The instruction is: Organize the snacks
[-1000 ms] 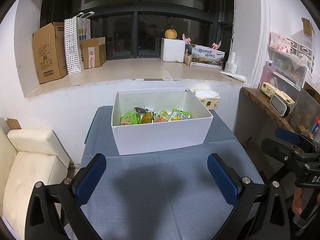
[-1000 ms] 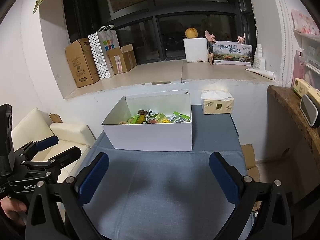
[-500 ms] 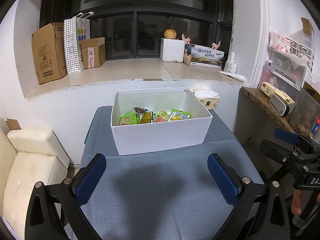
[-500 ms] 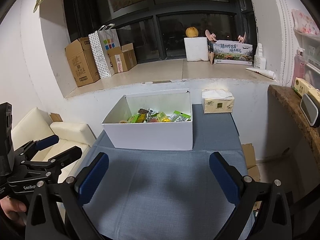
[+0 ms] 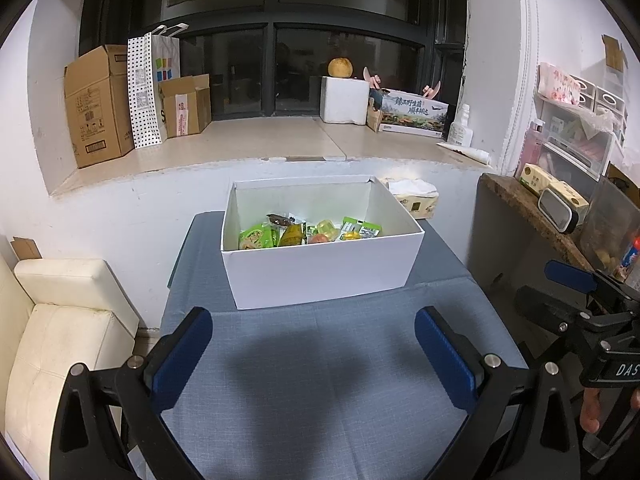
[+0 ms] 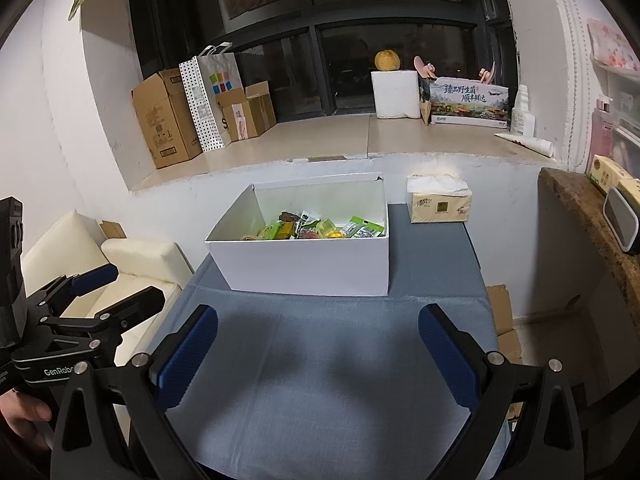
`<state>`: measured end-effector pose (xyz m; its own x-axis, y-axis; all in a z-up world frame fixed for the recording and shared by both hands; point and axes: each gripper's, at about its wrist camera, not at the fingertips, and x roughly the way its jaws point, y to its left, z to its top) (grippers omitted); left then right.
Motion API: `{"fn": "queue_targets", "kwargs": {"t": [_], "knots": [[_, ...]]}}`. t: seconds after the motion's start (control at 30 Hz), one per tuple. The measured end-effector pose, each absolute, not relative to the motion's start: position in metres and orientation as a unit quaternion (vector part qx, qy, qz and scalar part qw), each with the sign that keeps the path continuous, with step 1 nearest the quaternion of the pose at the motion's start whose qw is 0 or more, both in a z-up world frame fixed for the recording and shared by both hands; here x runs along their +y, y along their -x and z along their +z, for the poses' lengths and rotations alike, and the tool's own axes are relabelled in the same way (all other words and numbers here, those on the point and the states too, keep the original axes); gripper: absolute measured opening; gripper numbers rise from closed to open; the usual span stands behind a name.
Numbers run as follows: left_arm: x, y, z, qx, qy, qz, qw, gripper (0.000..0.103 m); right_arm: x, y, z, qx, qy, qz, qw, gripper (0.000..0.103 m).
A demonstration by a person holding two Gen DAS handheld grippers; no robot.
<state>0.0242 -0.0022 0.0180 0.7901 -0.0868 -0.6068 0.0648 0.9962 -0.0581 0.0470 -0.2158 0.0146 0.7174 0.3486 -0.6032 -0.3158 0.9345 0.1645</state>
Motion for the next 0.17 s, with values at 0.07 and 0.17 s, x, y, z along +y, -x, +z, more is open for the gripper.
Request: {"fn": "queue_targets", "kwargs": {"t": [0.07, 0.17], "knots": [[-0.0027, -0.0236, 0.0180, 0.319, 0.018, -0.043, 0.947, 0.103, -0.2162, -0.0467, 0.0142, 0.331, -0.025, 0.179, 0.926, 0.103], [-0.0022, -0.0231, 0.0176, 0.317, 0.020, -0.040, 0.947, 0.103, -0.2154, -0.0465, 0.0145, 0.332, -0.025, 0.178, 0.926, 0.103]]}}
